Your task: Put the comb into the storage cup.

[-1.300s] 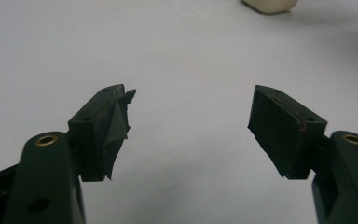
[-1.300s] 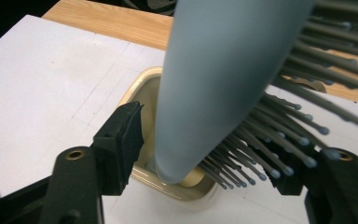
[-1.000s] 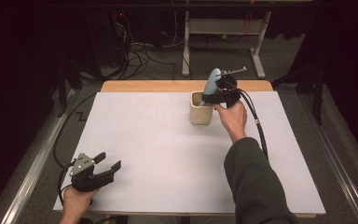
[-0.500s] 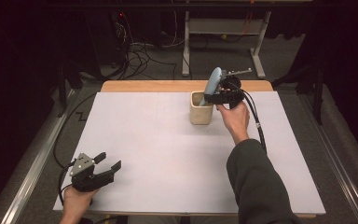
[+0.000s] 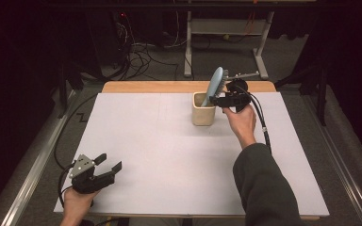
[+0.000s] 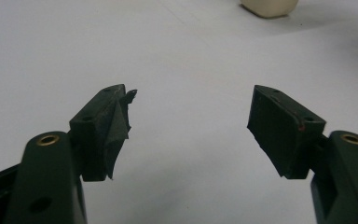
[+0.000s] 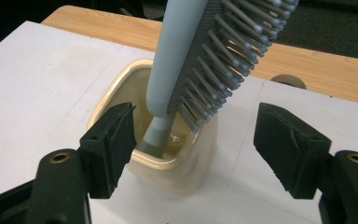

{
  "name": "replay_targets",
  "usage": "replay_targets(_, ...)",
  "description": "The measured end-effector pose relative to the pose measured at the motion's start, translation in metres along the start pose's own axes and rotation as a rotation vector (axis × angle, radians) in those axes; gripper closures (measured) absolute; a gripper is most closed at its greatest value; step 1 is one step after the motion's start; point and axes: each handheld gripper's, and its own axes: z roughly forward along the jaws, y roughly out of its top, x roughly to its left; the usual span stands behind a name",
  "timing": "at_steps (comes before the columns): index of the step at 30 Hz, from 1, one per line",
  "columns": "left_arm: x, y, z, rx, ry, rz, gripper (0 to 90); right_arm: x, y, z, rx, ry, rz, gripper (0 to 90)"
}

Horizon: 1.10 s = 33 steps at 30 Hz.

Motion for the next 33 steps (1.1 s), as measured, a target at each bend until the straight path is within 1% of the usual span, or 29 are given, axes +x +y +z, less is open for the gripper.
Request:
replay_targets(12,0.000,0.000,0.000,0.002,0.001,0.000,29.7,-0.002,-0.003,-0.012,-0.021,0.011,-0.002,30.4)
replay_targets(33,0.000,0.000,0.000,0.003,0.001,-0.001,29.8,-0.009,-0.012,-0.021,-0.030,0.015,0.000,31.4)
